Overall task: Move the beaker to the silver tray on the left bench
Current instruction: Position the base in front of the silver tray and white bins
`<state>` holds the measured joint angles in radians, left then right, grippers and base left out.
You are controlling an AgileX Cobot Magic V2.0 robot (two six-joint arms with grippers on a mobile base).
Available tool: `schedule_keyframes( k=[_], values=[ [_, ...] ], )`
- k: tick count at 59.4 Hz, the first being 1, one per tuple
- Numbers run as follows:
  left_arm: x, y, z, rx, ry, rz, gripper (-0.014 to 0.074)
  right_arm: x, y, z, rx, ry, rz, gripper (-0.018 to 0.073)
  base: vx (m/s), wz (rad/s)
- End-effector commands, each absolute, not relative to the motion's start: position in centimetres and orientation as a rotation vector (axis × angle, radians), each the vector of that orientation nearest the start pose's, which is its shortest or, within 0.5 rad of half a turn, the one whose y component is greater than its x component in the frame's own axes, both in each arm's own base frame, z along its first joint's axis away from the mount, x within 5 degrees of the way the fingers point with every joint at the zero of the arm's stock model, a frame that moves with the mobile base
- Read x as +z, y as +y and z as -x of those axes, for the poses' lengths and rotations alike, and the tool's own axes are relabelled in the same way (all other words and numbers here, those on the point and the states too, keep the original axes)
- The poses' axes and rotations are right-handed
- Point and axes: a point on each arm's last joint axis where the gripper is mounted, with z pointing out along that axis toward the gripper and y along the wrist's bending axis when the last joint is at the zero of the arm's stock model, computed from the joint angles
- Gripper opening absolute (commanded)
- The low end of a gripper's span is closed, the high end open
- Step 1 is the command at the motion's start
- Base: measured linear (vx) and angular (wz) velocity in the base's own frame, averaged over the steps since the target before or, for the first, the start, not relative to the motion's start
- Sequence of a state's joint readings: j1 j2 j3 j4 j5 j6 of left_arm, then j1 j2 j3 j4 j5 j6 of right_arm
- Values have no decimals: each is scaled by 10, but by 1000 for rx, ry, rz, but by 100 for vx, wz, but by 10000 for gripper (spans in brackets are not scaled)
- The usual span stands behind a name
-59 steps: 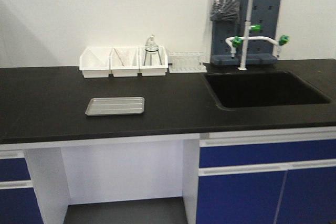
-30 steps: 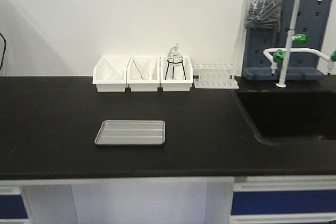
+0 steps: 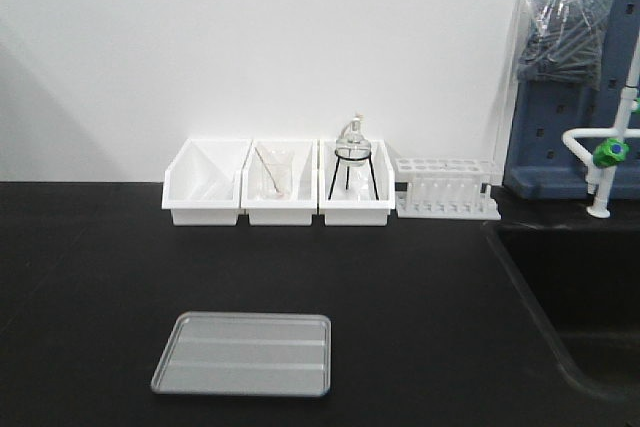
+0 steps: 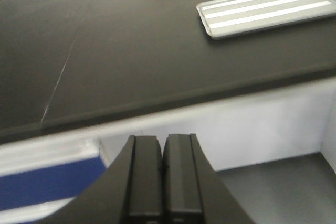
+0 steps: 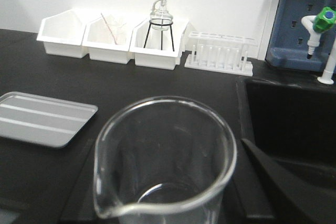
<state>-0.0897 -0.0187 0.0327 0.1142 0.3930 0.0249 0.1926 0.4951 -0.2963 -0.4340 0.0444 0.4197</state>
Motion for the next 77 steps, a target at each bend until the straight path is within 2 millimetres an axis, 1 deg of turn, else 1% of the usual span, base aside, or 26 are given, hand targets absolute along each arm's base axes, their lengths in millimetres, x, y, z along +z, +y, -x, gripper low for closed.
schedule_keyframes(
  k=[1,19,34,77],
  values=[
    [169,-2,-54,56,1809,-182,1,287,22,-110,135,1618,184,-11,47,0],
    [169,-2,-54,56,1809,-182,1,287,22,-110,135,1618,184,-11,41,-4],
    [169,-2,-54,56,1809,-182,1,287,22,-110,135,1617,184,-11,25,-1],
    [169,-2,-54,56,1809,-182,1,289,23,-110,142,1596,192,-11,5,1]
  ],
)
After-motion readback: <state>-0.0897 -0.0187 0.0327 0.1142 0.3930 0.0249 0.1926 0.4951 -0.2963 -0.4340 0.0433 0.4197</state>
